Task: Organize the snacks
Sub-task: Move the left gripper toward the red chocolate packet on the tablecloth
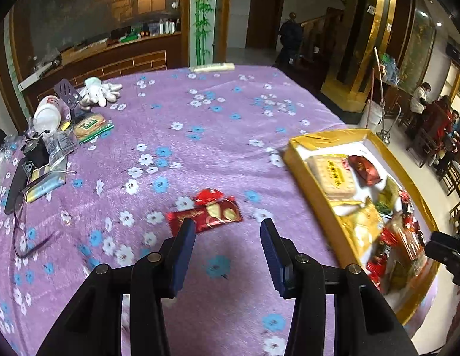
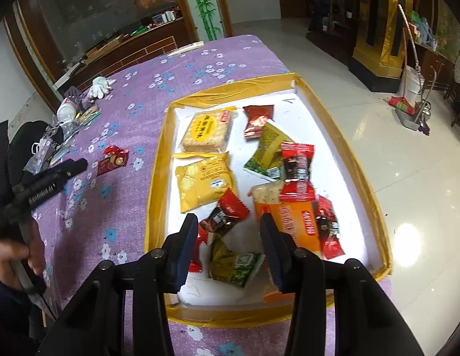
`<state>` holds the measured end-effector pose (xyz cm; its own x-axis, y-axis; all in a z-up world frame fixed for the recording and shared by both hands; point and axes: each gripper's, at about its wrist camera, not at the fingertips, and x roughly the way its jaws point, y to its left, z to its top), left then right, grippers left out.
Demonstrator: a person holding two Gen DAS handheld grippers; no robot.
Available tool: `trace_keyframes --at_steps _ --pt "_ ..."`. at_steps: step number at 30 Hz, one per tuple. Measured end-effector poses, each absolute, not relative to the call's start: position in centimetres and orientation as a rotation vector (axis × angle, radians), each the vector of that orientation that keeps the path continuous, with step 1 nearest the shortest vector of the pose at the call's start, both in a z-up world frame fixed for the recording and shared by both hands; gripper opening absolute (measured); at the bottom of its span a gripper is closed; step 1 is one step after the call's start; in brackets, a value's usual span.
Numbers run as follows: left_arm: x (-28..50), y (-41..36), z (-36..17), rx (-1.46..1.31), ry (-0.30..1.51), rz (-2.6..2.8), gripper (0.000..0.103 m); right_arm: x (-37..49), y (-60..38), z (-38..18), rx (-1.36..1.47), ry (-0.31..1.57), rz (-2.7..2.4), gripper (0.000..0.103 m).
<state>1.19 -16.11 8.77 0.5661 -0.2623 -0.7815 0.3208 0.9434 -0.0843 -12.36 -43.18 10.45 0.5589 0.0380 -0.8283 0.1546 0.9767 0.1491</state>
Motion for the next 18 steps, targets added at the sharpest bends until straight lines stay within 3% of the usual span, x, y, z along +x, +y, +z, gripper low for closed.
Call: trace_keyframes --at_steps 8,18 --pt "7.7 -13.5 7.6 -0.090 1.091 -0.369 0.048 -13.6 -44.1 10.9 0.207 0.972 -0.120 0.042" --pt "12.3 -13.4 5.6 -0.228 1.194 -0.396 0.046 -14.5 -44.9 10.5 0.223 0.983 -0.156 0.042"
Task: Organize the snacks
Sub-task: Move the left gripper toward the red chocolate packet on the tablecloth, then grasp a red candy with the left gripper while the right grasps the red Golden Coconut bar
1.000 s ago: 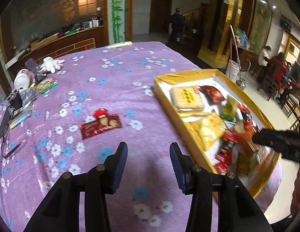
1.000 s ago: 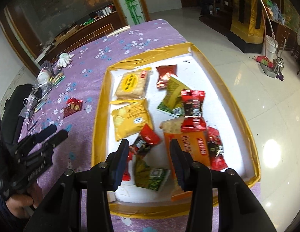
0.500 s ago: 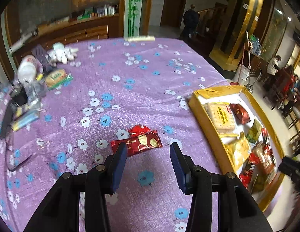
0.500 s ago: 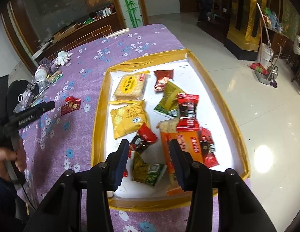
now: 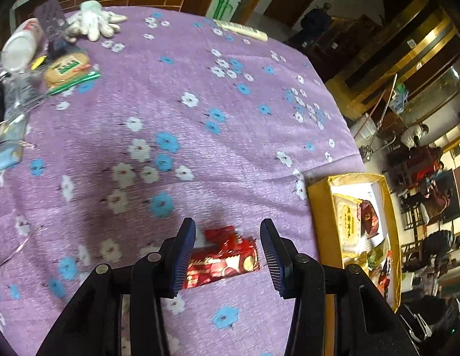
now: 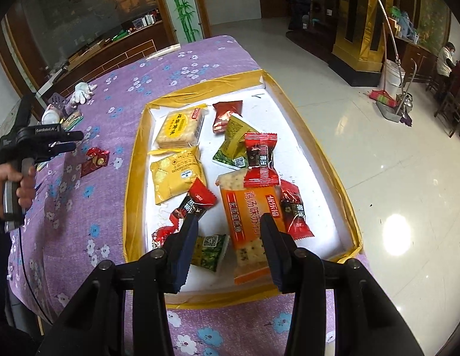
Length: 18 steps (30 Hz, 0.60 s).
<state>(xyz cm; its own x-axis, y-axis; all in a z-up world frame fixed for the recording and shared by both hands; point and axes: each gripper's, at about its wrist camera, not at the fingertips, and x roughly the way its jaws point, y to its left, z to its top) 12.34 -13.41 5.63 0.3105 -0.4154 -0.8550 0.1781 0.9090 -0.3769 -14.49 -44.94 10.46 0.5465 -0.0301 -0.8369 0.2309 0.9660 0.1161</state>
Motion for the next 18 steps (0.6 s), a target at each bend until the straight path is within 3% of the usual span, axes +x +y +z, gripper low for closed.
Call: trace_keyframes --at_steps 1,5,12,18 --pt "12.5 -14.1 5.4 -0.209 1.203 -0.409 0.038 -14.5 -45.0 10.5 0.223 0.982 -0.158 0.042" --pt "13.1 -16.0 4.0 -0.142 1.243 -0.406 0.026 -14.4 -45.2 10.6 0.222 0.979 -0.167 0.042" --pt "11.4 -16.9 2.8 0.002 1.225 -0.406 0.020 -14.2 -45.3 10.3 0.225 0.984 -0.169 0.042" --pt "5.2 -14.9 2.3 0.013 1.184 -0.422 0.020 -13.5 -44.4 10.1 0.207 0.988 -0.137 0.042"
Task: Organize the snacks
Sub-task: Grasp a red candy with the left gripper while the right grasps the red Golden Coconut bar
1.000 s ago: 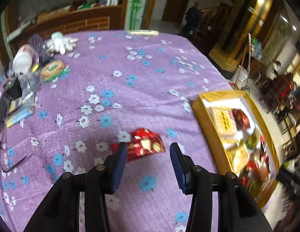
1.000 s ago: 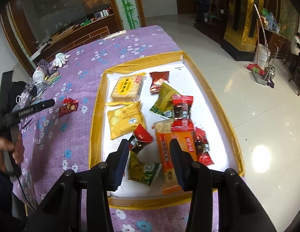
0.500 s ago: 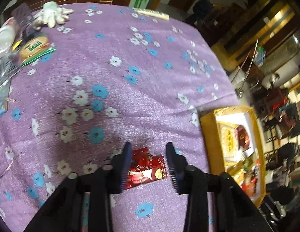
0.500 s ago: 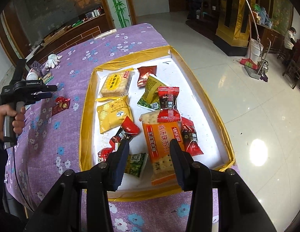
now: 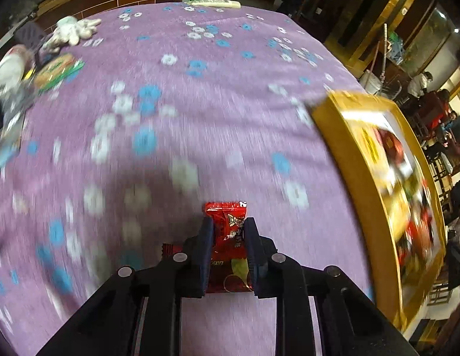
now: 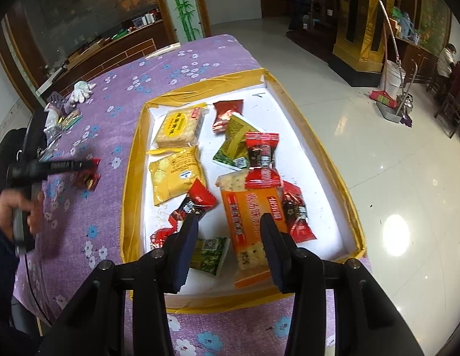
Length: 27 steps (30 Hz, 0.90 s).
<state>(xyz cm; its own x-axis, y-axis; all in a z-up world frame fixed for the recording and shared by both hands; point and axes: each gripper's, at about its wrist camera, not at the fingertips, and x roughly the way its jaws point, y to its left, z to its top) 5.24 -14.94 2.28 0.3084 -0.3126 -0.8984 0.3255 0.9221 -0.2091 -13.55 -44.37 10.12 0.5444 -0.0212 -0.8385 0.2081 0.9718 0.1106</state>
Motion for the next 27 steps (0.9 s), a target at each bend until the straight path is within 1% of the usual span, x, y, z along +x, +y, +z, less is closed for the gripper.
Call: trace_keyframes --at_steps 4,7,13,16,22,27 --pt "-0.4 -13.7 2.2 0.027 1.130 -0.421 0.020 -13.0 -43.6 10.0 0.196 0.991 -0.115 0.042" --pt "-3.1 -13.1 2.1 0.053 1.074 -0.414 0.020 -12.6 -42.8 10.1 0.184 0.990 -0.092 0.042" --pt "-2.9 -13.3 2.1 0.046 1.065 -0.390 0.020 -12.2 -40.9 10.1 0.149 0.991 -0.036 0.042" --pt "-3.1 -12.8 2.4 -0.002 1.057 -0.380 0.019 -12.1 -40.2 10.2 0.140 0.985 -0.010 0.042" --pt "-4.5 -9.4 4.4 -0.104 1.007 -0.361 0.019 -11.8 -38.3 10.1 0.136 0.980 0.056 0.042" --pt "-5.9 -5.7 5.4 -0.162 0.984 -0.280 0.019 -11.2 -34.4 10.0 0.089 0.987 0.186 0.042"
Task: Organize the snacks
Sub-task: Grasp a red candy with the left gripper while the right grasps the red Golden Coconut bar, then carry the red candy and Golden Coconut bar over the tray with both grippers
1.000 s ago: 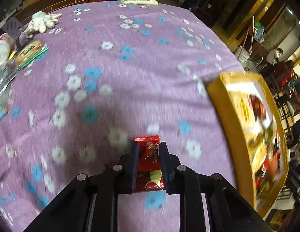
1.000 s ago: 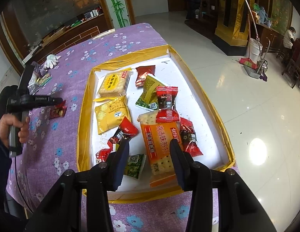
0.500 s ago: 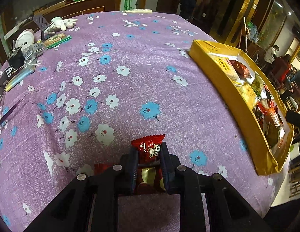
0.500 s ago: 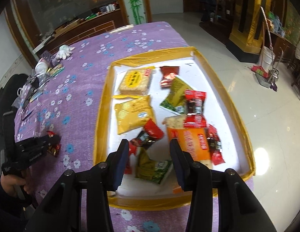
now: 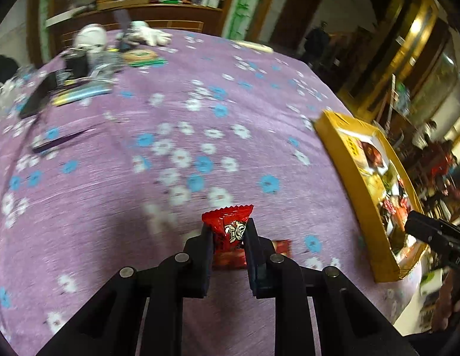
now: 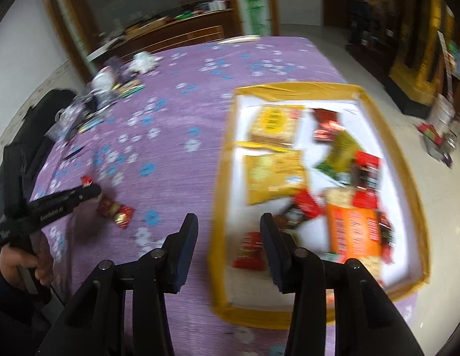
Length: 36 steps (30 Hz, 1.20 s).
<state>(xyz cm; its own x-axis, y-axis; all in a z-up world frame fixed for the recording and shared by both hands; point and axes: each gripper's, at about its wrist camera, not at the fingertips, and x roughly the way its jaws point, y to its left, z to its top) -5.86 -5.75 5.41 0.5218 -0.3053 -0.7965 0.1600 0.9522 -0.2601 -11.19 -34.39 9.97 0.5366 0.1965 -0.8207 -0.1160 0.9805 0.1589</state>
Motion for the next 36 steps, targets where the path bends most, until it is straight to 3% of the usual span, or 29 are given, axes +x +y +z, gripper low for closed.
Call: trace_keyframes --at_steps 9,14,22,23,24,25,36 --pt "-9.1 -1.0 6.0 -0.162 0.961 -0.191 0.019 -7.6 -23.9 7.3 -0.070 1.134 0.569 0.046" --pt "-10.7 1.3 6.3 -0.170 0.951 -0.146 0.019 -5.4 -18.5 4.9 -0.291 1.163 0.672 0.046" --pt "-11.8 3.2 6.1 -0.174 0.958 -0.111 0.019 -3.3 -15.9 2.6 -0.392 1.181 0.691 0.046" --pt "-11.7 3.3 6.1 -0.177 0.960 -0.110 0.019 -3.2 -15.8 2.6 -0.389 1.180 0.684 0.042" --pt "-11.6 3.3 6.0 -0.178 0.961 -0.111 0.019 -3.4 -15.7 2.6 -0.384 1.181 0.682 0.029" --pt "-11.4 3.1 6.1 -0.178 0.961 -0.115 0.019 -3.6 -15.6 2.7 -0.382 1.185 0.674 0.025" --pt "-9.7 -3.2 6.5 -0.100 0.973 -0.264 0.019 -8.3 -22.0 4.5 -0.046 1.183 0.527 0.023"
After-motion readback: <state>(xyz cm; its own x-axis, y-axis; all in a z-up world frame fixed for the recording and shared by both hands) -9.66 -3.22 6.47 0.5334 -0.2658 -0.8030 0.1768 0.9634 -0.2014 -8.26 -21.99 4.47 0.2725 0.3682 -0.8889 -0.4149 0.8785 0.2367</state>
